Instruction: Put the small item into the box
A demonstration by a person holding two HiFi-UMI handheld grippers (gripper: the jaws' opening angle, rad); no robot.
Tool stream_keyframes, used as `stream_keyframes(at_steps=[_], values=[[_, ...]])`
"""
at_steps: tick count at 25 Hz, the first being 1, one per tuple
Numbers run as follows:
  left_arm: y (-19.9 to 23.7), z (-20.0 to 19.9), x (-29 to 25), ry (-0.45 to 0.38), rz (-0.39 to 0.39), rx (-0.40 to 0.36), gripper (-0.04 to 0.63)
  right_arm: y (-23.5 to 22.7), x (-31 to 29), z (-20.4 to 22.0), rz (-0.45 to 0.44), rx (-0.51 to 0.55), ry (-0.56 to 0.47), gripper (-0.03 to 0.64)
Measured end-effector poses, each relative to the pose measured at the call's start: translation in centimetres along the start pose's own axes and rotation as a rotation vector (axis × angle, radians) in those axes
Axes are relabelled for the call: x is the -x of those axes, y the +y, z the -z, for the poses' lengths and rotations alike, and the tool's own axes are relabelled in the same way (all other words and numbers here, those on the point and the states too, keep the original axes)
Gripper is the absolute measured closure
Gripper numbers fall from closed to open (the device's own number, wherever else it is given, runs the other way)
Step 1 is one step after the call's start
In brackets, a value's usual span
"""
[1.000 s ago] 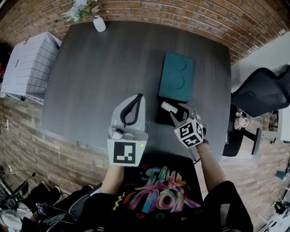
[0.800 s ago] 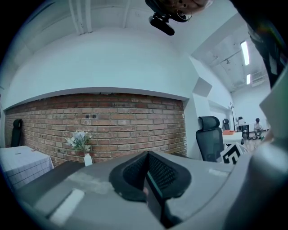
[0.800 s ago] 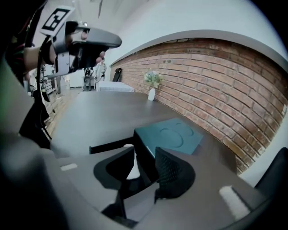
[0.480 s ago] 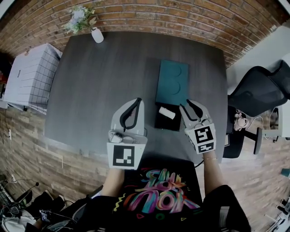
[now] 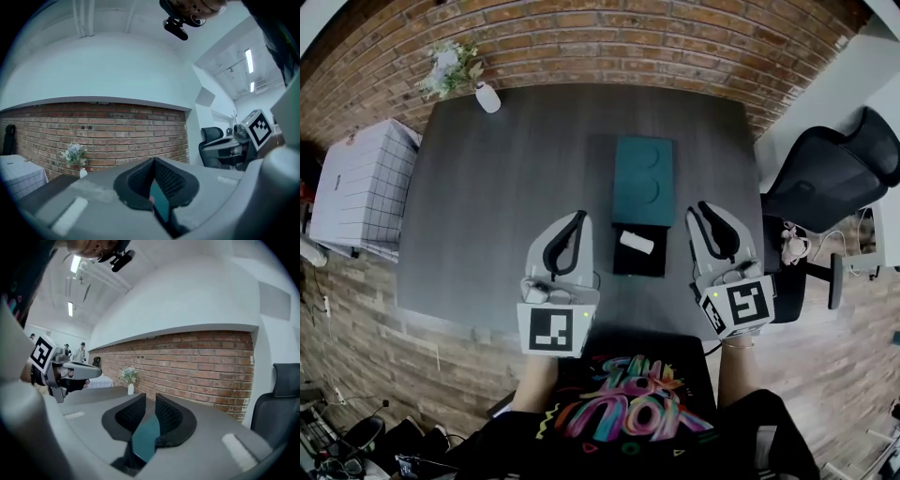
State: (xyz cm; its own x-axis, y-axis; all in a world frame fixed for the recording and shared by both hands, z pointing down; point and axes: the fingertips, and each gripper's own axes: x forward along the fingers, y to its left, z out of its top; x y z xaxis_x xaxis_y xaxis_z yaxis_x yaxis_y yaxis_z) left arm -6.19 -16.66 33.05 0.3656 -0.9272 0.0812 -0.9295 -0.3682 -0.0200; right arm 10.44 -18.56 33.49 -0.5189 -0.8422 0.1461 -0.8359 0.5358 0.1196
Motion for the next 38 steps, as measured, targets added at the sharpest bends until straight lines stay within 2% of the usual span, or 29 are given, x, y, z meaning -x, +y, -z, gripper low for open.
stream_keyframes(at_steps=[5,12,26,38], values=[[-0.4,-0.1,-0.5,0.006,0.016,-0.001,0.594,-0.9,1.3,-1.5,0.043,0.021,-0.039,0.577],[-0.6,-0.3,-0.8,0.006,0.027,-0.005,0.594,-1.7,2.5,-2.3,0.072,-0.011,-0.078,0.612],[-0.3,0.2,-1.1,0.023,0.012,-0.016,0.594,-2.4,3.5,-1.8,0.062,-0.092,-0.077,0.615],[-0.6,0.1,-1.0,0.022,0.006,-0.004,0.594,-2.1,3.3,-1.6,0.041,-0.079,-0.071,0.617]])
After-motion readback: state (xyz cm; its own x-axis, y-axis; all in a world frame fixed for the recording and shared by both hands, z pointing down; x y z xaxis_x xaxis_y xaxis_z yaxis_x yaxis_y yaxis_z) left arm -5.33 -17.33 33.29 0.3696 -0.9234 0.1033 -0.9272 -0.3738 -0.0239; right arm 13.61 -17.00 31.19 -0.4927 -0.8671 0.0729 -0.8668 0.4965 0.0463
